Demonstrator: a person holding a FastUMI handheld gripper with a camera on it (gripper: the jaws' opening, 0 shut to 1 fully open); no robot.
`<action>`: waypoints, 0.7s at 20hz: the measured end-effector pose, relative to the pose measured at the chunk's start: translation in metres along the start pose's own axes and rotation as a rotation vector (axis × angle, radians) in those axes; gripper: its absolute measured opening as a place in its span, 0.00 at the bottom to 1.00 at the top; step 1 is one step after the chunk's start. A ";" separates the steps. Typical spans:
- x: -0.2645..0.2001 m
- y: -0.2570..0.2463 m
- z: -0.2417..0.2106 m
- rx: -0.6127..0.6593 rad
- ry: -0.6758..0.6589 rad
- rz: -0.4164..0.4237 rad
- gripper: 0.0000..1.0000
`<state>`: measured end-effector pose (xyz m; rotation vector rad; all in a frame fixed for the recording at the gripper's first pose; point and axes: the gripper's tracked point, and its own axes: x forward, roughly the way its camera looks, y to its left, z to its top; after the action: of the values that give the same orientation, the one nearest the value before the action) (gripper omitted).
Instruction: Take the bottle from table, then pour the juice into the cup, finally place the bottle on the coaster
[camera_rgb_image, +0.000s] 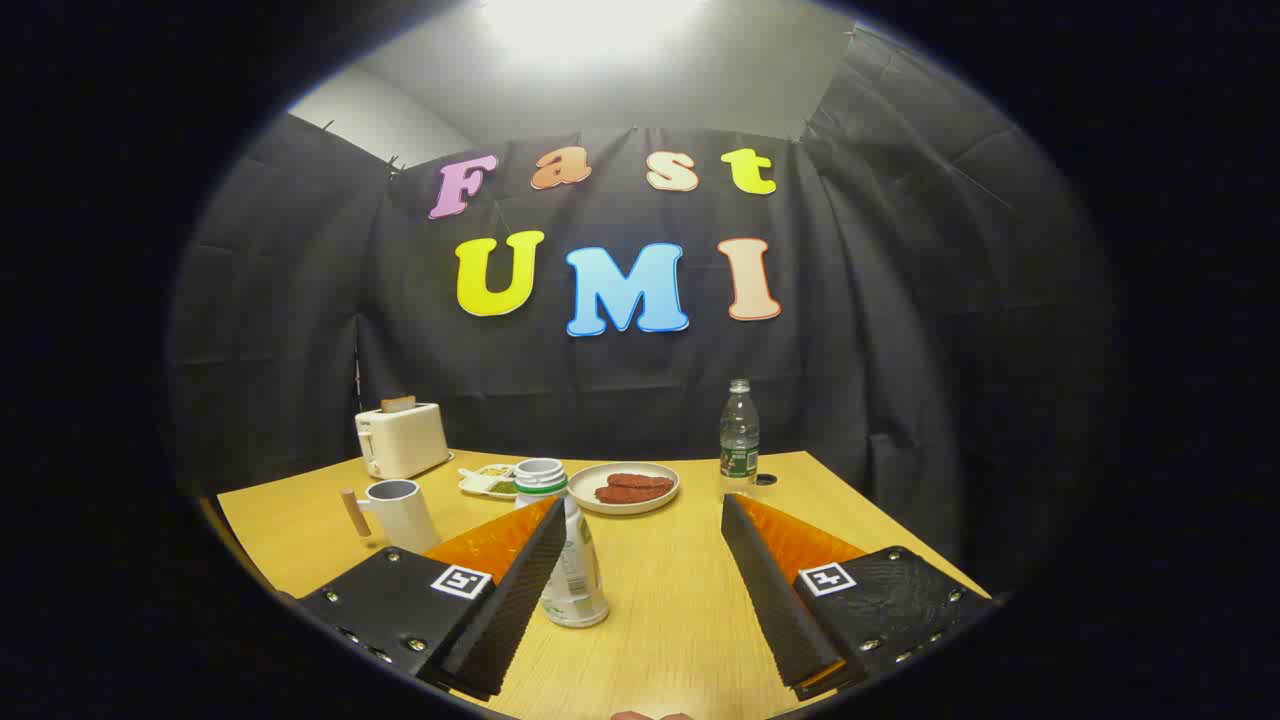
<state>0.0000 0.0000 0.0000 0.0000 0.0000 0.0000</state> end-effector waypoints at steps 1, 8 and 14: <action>0.001 0.005 -0.003 -0.007 0.005 0.007 0.96; 0.009 0.036 -0.022 0.004 0.028 0.059 0.96; 0.031 0.059 -0.042 -0.025 0.042 0.064 0.96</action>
<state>0.0308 0.0587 -0.0418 -0.0249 0.0424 0.0641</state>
